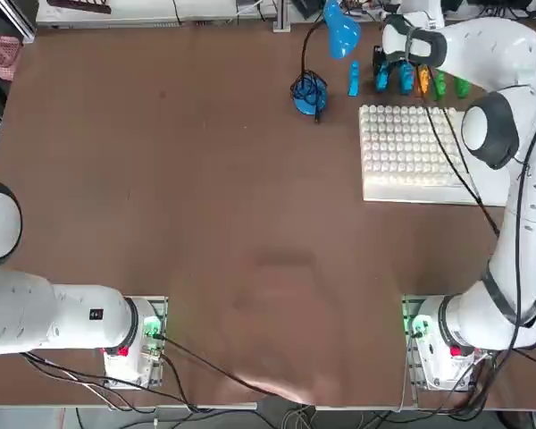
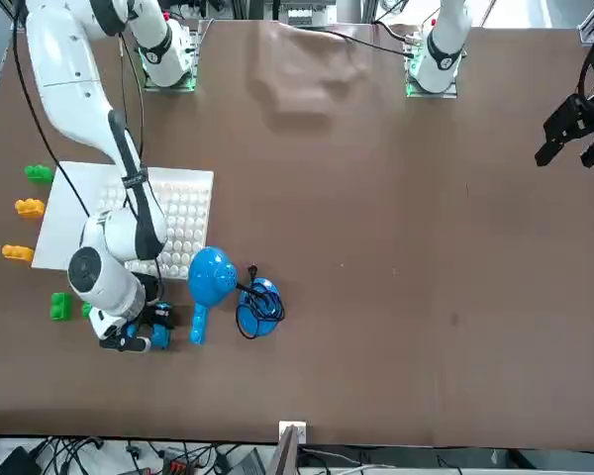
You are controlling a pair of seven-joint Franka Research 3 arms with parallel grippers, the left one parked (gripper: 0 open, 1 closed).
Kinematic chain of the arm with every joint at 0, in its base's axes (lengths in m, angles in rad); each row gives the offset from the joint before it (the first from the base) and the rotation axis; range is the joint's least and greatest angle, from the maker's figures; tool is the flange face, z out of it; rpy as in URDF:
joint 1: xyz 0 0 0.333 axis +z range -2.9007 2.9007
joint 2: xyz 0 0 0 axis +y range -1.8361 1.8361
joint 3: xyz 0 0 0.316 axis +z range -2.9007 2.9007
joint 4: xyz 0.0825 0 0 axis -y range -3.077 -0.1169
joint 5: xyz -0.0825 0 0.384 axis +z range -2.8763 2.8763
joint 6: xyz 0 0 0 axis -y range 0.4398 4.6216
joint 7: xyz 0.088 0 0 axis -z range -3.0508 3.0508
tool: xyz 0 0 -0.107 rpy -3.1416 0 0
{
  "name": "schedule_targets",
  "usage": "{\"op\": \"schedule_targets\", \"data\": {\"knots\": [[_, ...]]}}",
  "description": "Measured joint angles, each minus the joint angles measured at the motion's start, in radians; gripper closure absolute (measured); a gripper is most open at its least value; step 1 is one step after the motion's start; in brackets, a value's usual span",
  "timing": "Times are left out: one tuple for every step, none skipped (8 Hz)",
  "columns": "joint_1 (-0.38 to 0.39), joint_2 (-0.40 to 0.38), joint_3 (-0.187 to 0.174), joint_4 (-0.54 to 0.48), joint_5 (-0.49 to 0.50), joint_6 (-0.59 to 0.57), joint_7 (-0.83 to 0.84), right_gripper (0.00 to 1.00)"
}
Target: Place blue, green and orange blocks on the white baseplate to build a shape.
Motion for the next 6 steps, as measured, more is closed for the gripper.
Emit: {"op": "schedule_targets", "data": {"knots": [[-0.001,-0.007,-0.001,0.033,0.000,-0.036,-0.001,0.62],[-0.003,-0.032,-0.003,0.040,0.000,-0.059,-0.002,0.62],[-0.007,-0.071,-0.007,0.028,0.000,-0.096,-0.010,0.62],[-0.016,-0.129,-0.009,-0.018,0.000,-0.124,-0.027,0.62],[-0.031,-0.207,-0.009,-0.105,0.000,-0.133,-0.045,0.62],[-0.039,-0.303,-0.009,-0.220,0.000,-0.135,-0.062,0.62]]}}
